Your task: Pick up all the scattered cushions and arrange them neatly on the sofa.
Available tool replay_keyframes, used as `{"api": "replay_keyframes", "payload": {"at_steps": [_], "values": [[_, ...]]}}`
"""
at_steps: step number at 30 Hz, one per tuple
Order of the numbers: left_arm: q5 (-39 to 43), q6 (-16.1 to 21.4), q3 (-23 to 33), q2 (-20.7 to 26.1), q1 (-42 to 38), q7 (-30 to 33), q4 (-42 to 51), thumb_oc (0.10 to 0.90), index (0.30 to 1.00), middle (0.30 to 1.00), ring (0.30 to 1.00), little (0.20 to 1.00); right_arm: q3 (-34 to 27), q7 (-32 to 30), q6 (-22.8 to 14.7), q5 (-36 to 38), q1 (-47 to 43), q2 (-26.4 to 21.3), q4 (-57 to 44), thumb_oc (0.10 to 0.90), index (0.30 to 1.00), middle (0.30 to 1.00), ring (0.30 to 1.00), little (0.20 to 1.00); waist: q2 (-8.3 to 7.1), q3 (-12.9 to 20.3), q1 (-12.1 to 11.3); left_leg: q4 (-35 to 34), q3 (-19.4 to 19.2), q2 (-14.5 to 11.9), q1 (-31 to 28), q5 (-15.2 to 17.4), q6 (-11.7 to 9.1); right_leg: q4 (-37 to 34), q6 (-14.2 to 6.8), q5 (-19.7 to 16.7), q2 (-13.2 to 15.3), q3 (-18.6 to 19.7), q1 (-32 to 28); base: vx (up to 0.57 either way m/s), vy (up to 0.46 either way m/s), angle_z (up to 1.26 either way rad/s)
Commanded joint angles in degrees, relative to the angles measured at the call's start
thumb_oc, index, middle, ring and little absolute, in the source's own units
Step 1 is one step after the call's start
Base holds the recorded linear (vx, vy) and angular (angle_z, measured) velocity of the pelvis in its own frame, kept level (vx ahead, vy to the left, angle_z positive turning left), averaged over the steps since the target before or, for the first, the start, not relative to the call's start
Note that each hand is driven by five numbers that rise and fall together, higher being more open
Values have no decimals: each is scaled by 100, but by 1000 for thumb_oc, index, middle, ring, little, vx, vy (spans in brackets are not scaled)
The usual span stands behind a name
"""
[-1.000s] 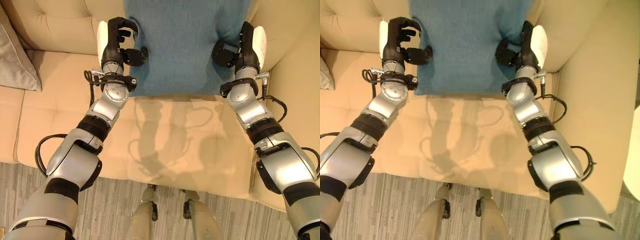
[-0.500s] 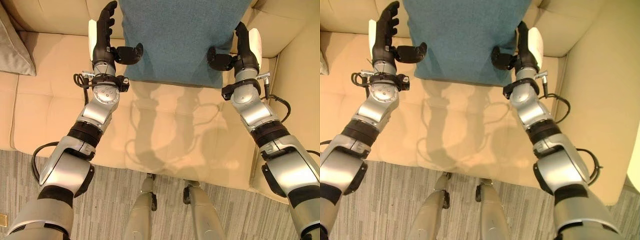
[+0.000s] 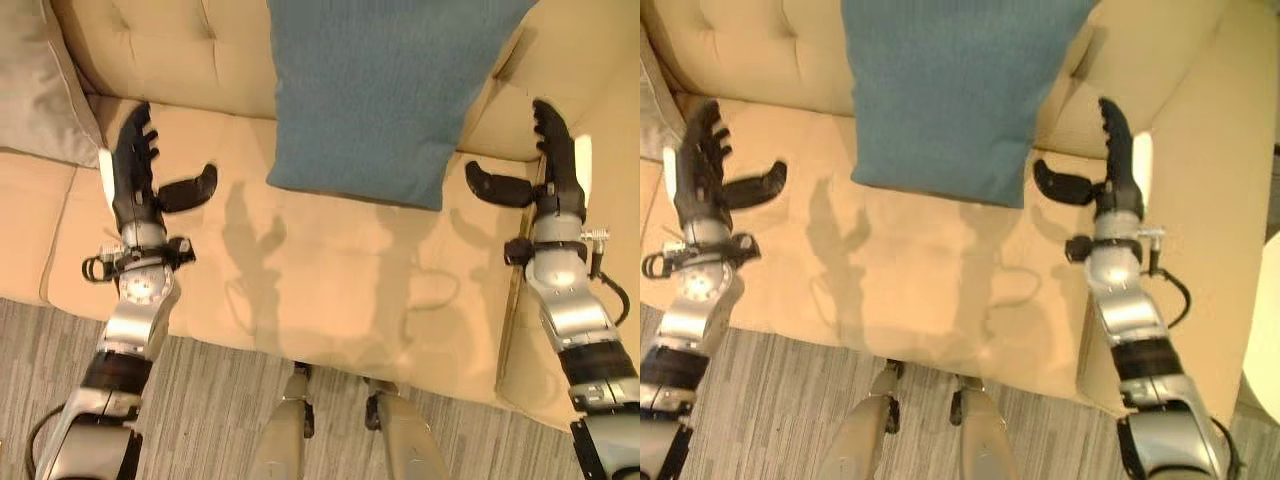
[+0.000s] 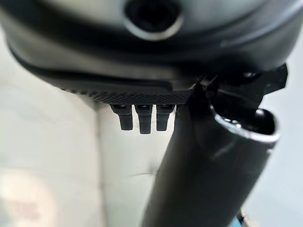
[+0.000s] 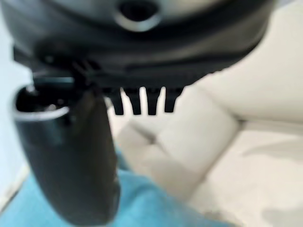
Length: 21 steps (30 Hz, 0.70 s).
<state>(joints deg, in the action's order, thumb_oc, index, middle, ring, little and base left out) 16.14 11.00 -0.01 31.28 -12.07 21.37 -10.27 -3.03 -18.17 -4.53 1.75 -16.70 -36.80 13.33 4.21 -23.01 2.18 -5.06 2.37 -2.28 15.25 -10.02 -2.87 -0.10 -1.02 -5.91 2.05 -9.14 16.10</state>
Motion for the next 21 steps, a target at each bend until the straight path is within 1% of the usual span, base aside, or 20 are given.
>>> {"api": "replay_keyframes", "payload": {"at_steps": [1, 2, 5, 6, 9, 10, 11, 12, 13, 14, 15, 16, 19, 20, 21], "values": [[-972, 85, 245, -164, 908, -389, -486, 800, 900, 900, 900, 900, -74, 354, -417, -479, 1035, 237, 292, 800, 900, 900, 900, 900, -389, 1298, 46, 6, -335, 68, -472, 746, -106, -177, -520, 518, 162, 114, -562, 41, -4, -6], [-974, 84, 246, -164, 917, -390, -479, 800, 900, 900, 900, 900, -75, 355, -416, -481, 1044, 239, 285, 800, 900, 900, 900, 900, -391, 1308, 50, 6, -332, 72, -454, 725, -104, -187, -520, 495, 165, 111, -550, 22, 10, -5], [-967, -103, 318, -617, 1652, -680, -1029, 800, 900, 900, 900, 900, -69, 530, -392, -692, 1531, 594, 754, 800, 900, 900, 900, 900, -403, 1410, 33, 6, -364, 54, -743, 778, -42, -186, -524, 551, 165, 114, -838, 14, 2, 1], [-889, -205, 330, -893, 1964, -862, -1446, 800, 900, 900, 900, 900, 18, 664, -363, -815, 1727, 760, 1111, 800, 900, 900, 900, 900, -416, 1466, 20, 6, -380, 59, -917, 818, -12, -177, -522, 605, 151, 128, -1025, 0, 0, 0], [-875, -237, 333, -1005, 2094, -938, -1657, 800, 900, 900, 900, 900, 79, 716, -337, -892, 1798, 824, 1304, 800, 900, 900, 900, 900, -419, 1502, 16, 6, -384, 50, -969, 807, -2, -186, -523, 605, 152, 120, -1087, 0, 0, 0], [-962, -329, 272, -1201, 2232, -1000, -2199, 800, 900, 900, 900, 900, 182, 770, -313, -945, 1897, 999, 1738, 800, 900, 900, 900, 900, -434, 1537, 10, 6, -401, 33, -1121, 829, 3, -183, -518, 642, 140, 123, -1232, 0, 0, 0], [-924, -383, 268, -1304, 2302, -1061, -2452, 800, 900, 900, 900, 900, 305, 792, -312, -1009, 1954, 1084, 1871, 800, 900, 900, 900, 900, -436, 1568, -3, 6, -405, 35, -1188, 835, 2, -185, -510, 670, 125, 122, -1322, 18, -41, 1], [-1043, -422, 183, -1399, 2342, -1066, -2947, 800, 900, 900, 900, 900, 447, 824, -287, -1052, 2016, 1217, 2273, 800, 900, 900, 900, 900, -447, 1620, -9, 6, -402, 8, -1302, 858, -1, -175, -491, 718, 112, 122, -1429, 20, -34, 1], [-1044, -415, 183, -1399, 2338, -1064, -2956, 800, 900, 900, 900, 900, 450, 821, -292, -1051, 2011, 1218, 2281, 800, 900, 900, 900, 900, -448, 1609, -10, 6, -404, 8, -1314, 860, -1, -177, -491, 719, 112, 123, -1441, 24, -37, 2], [-1104, -438, 96, -1444, 2337, -1059, -3173, 800, 900, 900, 900, 900, 519, 800, -307, -1055, 2014, 1292, 2442, 800, 900, 900, 900, 900, -454, 1622, -16, 6, -401, -1, -1365, 867, -4, -172, -484, 751, 100, 136, -1501, 3, -64, 3], [-1227, -471, -29, -1515, 2320, -1040, -3638, 800, 900, 900, 900, 900, 661, 781, -285, -1063, 2028, 1403, 2791, 800, 900, 900, 900, 900, -458, 1635, -14, 6, -382, -28, -1441, 859, -22, -173, -451, 793, 65, 162, -1583, -11, -88, 4], [-1255, -473, -96, -1537, 2265, -997, -3846, 800, 900, 900, 900, 900, 736, 742, -290, -1052, 1981, 1449, 2941, 800, 900, 900, 900, 900, -462, 1604, -12, 6, -375, -48, -1461, 841, -34, -187, -431, 812, 43, 175, -1614, -19, -71, 4], [-1311, -482, -220, -1539, 2115, -926, -4084, 800, 900, 900, 900, 900, 844, 687, -275, -1031, 1905, 1473, 3115, 800, 900, 900, 900, 900, -485, 1533, -16, 56, -364, -77, -1464, 763, -63, -265, -375, 830, 3, 177, -1662, -94, -74, 4], [-1287, -463, -311, -1541, 1986, -877, -4121, 800, 900, 900, 900, 900, 941, 663, -264, -1017, 1808, 1476, 3289, 800, 900, 900, 900, 900, -536, 1447, -28, 387, -337, -71, -1282, 786, -82, -328, -357, 802, 30, 134, -1674, -139, -63, 3], [-1286, -462, -311, -1541, 1983, -877, -4123, 800, 900, 900, 900, 900, 942, 661, -267, -1017, 1803, 1477, 3294, 800, 900, 900, 900, 900, -537, 1449, -22, 408, -331, -70, -1266, 796, -82, -328, -357, 801, 31, 129, -1670, -198, -55, 9]]}}
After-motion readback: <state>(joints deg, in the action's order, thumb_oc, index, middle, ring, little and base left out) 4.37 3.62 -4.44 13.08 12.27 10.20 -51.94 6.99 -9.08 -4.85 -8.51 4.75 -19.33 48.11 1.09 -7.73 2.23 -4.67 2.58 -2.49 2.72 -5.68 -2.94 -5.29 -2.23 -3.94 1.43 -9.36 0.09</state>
